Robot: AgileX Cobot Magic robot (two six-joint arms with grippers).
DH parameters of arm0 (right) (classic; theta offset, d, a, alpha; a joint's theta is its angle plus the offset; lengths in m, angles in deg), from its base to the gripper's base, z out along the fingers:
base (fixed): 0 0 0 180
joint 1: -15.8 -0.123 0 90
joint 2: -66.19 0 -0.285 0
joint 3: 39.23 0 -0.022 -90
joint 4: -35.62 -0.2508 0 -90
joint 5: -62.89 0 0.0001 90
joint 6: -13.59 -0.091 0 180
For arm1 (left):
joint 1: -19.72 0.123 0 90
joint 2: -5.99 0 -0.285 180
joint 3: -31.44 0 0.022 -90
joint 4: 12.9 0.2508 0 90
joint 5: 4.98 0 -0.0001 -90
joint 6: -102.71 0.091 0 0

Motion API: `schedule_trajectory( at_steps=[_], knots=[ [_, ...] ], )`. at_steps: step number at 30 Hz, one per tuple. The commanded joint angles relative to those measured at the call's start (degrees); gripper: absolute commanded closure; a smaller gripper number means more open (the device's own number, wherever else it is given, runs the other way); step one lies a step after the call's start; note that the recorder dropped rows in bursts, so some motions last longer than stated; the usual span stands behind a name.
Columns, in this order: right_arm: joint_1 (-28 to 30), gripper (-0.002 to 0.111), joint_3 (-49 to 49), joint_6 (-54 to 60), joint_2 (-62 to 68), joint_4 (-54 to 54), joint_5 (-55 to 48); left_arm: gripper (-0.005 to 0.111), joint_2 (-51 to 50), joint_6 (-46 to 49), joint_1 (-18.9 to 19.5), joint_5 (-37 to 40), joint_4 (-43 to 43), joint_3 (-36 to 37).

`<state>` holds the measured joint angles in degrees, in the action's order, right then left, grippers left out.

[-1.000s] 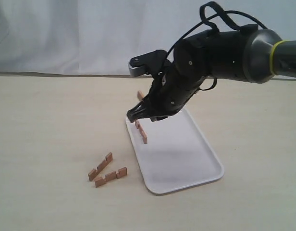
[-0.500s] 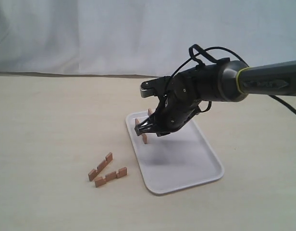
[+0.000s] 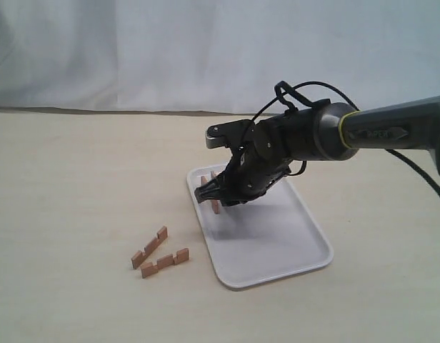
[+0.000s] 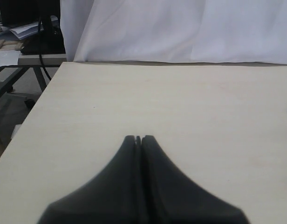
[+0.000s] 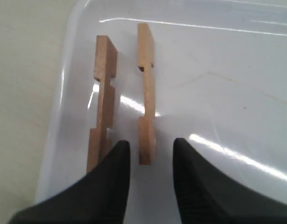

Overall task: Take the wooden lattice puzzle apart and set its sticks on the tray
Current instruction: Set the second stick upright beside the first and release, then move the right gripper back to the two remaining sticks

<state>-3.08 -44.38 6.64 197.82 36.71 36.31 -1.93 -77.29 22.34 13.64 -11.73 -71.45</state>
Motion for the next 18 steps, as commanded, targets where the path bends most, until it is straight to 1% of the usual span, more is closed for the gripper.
schedule_trajectory(
  at_steps=[1,6,10,14,18],
  knots=[
    [0.25,0.064,0.13,-0.23,-0.98,-0.21,-0.27,0.107,0.13,0.0,-0.05,-0.96,-0.3,0.1],
    [0.25,0.063,-0.21,3.22,-6.13,-0.05,-2.96,0.107,0.13,0.0,-0.05,-0.96,-0.3,0.1],
    [0.11,0.063,-0.21,8.99,-10.5,-1.83,-4.98,0.107,0.13,0.0,-0.05,-0.96,-0.3,0.1],
    [0.11,0.063,-0.21,18.41,-12.76,-5.95,-8.47,0.107,0.13,0.0,-0.05,-0.96,-0.3,0.1],
    [-0.17,0.063,-0.21,33.42,-12.74,-16.53,-13.65,0.107,0.13,0.0,-0.05,-0.96,-0.3,0.1]
  ],
)
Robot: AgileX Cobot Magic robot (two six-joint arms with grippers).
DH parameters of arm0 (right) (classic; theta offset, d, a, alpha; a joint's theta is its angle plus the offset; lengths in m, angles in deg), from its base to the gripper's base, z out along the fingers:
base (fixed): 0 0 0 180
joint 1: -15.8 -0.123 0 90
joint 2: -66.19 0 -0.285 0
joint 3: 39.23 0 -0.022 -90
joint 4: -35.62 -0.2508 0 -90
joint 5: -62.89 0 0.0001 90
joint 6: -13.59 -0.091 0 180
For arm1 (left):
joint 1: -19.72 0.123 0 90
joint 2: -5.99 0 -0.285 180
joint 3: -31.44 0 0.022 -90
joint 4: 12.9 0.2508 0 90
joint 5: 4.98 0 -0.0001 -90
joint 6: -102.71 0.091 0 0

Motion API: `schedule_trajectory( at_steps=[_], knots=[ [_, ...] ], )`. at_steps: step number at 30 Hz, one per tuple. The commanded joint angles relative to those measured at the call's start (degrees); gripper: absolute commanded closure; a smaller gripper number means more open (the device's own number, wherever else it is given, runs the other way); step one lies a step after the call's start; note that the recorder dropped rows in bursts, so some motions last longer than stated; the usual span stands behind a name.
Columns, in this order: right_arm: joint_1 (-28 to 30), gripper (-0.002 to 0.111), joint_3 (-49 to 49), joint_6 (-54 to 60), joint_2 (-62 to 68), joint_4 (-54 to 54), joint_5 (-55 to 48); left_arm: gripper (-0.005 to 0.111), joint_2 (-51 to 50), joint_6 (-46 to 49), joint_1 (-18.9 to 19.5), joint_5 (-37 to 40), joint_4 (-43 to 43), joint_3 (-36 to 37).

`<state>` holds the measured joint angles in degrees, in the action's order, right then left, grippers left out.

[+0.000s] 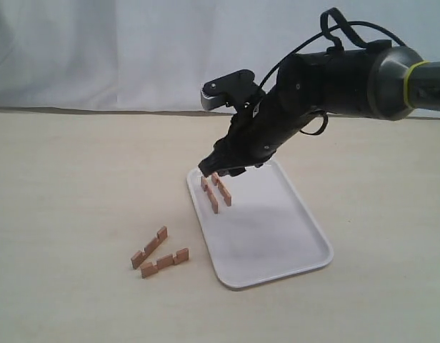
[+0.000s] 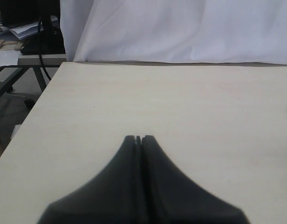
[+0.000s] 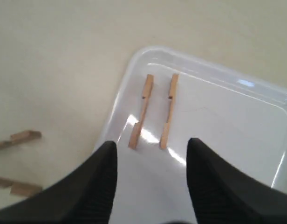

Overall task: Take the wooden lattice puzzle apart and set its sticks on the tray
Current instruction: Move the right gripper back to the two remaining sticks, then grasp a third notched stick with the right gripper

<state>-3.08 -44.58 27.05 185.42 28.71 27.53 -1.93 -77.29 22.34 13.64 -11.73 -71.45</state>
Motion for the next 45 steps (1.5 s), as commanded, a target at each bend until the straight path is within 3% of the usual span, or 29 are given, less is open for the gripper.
schedule_trajectory(
  at_steps=[1,10,15,27,45],
  knots=[
    [-0.7,0.063,-0.01,15.09,-0.34,-9.68,-5.84,0.107,0.13,0.0,-0.05,-0.96,-0.3,0.1],
    [-12.51,0.062,-0.01,23.7,-0.34,-5.79,-5.4,0.107,0.13,0.0,-0.05,-0.96,-0.3,0.1],
    [-16.43,0.05,-0.01,22.94,0.02,-1.38,-4.87,0.107,0.13,0.0,-0.05,-0.96,-0.3,0.1],
    [-16.97,0.047,-0.01,23.44,5.59,2.43,-7.16,0.107,0.13,0.0,-0.05,-0.96,-0.3,0.1],
    [-17.1,0.049,-0.01,26.39,11.44,4.39,-1.34,0.107,0.13,0.0,-0.05,-0.96,-0.3,0.1]
  ],
)
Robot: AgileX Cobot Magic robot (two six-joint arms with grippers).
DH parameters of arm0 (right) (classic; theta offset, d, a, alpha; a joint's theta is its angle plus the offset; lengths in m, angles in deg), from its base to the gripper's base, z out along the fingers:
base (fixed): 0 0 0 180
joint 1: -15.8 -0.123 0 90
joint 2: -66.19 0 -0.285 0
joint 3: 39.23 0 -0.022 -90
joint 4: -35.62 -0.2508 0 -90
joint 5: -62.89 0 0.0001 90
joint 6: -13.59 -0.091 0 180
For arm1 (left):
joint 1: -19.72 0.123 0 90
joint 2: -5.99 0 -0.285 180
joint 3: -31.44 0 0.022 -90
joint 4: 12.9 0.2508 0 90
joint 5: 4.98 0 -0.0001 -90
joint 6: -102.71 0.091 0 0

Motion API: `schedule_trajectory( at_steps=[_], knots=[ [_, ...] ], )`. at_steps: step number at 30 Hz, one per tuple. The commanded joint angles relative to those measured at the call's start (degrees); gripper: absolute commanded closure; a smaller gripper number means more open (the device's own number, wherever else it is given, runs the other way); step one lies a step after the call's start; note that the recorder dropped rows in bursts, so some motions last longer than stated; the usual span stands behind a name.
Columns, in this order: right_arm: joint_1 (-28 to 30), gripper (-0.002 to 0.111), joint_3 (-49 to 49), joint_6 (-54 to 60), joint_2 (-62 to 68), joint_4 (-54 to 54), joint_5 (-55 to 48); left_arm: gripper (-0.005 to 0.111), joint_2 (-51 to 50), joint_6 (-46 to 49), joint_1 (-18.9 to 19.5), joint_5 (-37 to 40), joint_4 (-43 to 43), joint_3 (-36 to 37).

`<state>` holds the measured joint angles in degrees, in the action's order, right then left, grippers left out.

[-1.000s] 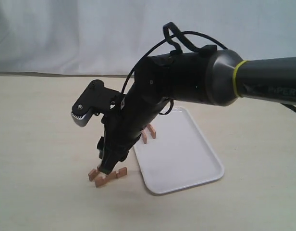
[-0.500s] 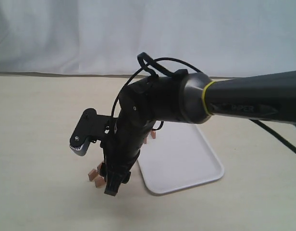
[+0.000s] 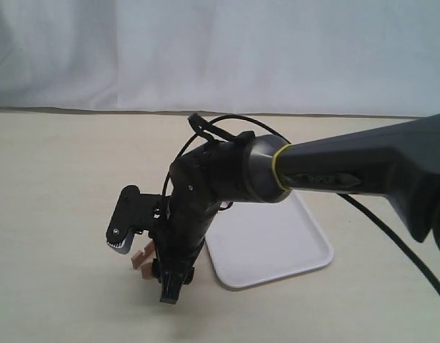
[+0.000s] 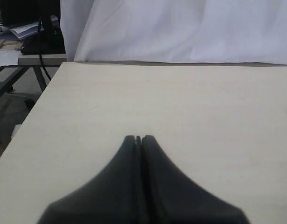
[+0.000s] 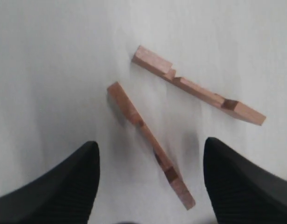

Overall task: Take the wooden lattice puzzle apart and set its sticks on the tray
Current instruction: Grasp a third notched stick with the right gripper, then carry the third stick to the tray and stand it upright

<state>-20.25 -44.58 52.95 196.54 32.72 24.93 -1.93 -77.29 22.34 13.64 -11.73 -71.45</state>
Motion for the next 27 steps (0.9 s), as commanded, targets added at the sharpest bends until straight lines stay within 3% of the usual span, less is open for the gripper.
schedule_trajectory(
  at_steps=[1,4,8,14,23,27],
  knots=[
    [0.06,0.053,-0.01,0.48,0.43,0.39,1.34,0.107,0.13,0.0,-0.05,-0.96,-0.3,0.1],
    [0.06,0.066,-0.01,0.48,0.65,0.39,1.34,0.107,0.13,0.0,-0.05,-0.96,-0.3,0.1],
    [0.06,0.075,0.24,0.71,0.65,0.39,1.52,0.107,0.13,0.0,-0.05,-0.96,-0.3,0.1],
    [-1.14,0.104,0.24,2.3,0.65,0.78,-0.45,0.107,0.13,0.0,-0.05,-0.96,-0.3,0.1],
    [-3.07,0.104,0.24,3.94,-7.9,3.73,-7.07,0.107,0.13,0.0,-0.05,-0.96,-0.3,0.1],
    [2.42,0.104,0.24,-11.87,-14.51,13.05,-2.15,0.107,0.13,0.0,-0.05,-0.96,-0.3,0.1]
  ],
)
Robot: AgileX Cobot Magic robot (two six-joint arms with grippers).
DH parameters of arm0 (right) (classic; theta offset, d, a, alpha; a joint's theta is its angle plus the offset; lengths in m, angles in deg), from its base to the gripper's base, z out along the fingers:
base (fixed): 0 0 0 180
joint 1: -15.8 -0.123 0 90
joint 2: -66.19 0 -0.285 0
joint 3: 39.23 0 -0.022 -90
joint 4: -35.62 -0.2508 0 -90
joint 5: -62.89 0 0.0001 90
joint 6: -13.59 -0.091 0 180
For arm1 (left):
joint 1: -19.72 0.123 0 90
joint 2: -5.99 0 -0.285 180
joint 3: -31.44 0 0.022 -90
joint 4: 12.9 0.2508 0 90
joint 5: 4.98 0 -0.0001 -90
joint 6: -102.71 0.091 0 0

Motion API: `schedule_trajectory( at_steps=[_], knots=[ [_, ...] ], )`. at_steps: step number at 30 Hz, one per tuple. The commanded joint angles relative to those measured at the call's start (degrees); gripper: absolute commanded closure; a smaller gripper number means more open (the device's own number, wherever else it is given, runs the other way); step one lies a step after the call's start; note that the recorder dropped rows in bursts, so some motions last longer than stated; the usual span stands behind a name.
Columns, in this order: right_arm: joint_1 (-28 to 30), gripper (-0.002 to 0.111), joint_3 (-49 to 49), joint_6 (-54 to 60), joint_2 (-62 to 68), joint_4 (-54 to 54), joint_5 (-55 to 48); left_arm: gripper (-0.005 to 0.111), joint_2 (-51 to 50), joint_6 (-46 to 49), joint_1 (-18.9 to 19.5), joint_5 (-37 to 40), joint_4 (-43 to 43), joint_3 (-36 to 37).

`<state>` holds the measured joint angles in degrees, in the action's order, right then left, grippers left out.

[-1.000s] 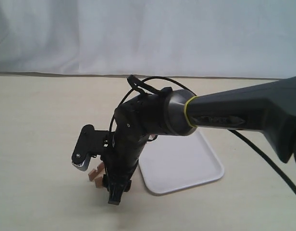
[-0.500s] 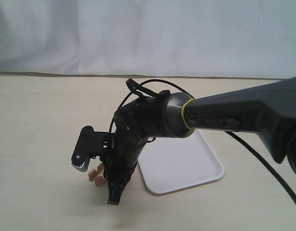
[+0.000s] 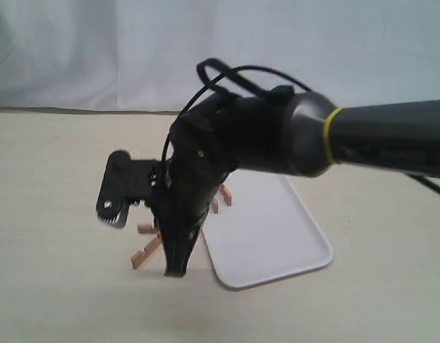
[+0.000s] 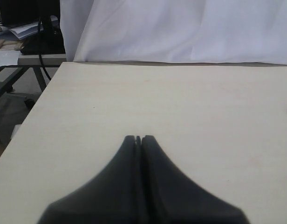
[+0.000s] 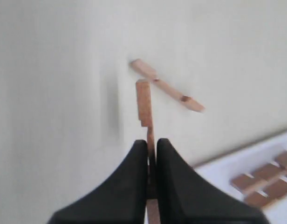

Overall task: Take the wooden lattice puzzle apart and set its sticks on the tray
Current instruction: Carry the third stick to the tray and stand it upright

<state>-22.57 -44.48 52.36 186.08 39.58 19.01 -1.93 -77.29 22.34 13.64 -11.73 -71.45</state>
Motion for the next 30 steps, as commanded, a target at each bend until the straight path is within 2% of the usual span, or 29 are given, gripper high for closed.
schedule_trajectory(
  at_steps=[1,5,7,11,17,25,27,30],
  knots=[
    [7.92,0.104,0.14,-15.71,-4.5,6.34,6.05,0.107,0.13,0.0,-0.05,-0.96,-0.3,0.1],
    [18.2,0.104,0.14,-33.36,-2.33,6.34,11.56,0.107,0.13,0.0,-0.05,-0.96,-0.3,0.1],
    [21.36,0.104,0.14,-38.37,0.26,6.34,11.7,0.107,0.13,0.0,-0.05,-0.96,-0.3,0.1],
    [24.24,0.104,0.14,-40.15,5.09,2.12,13.3,0.107,0.13,0.0,-0.05,-0.96,-0.3,0.1],
    [24.52,0.104,0.14,-40.05,9.58,-3.56,17.08,0.107,0.13,0.0,-0.05,-0.96,-0.3,0.1],
    [24.52,0.103,0.14,-40.16,10.96,-5.76,17.96,0.107,0.13,0.0,-0.05,-0.96,-0.3,0.1],
    [24.52,0.099,0.14,-40.16,10.96,-6.71,17.96,0.107,0.13,0.0,-0.05,-0.96,-0.3,0.1],
    [24.52,0.087,0.14,-40.16,10.96,-7.37,17.7,0.107,0.13,0.0,-0.05,-0.96,-0.3,0.1]
  ],
)
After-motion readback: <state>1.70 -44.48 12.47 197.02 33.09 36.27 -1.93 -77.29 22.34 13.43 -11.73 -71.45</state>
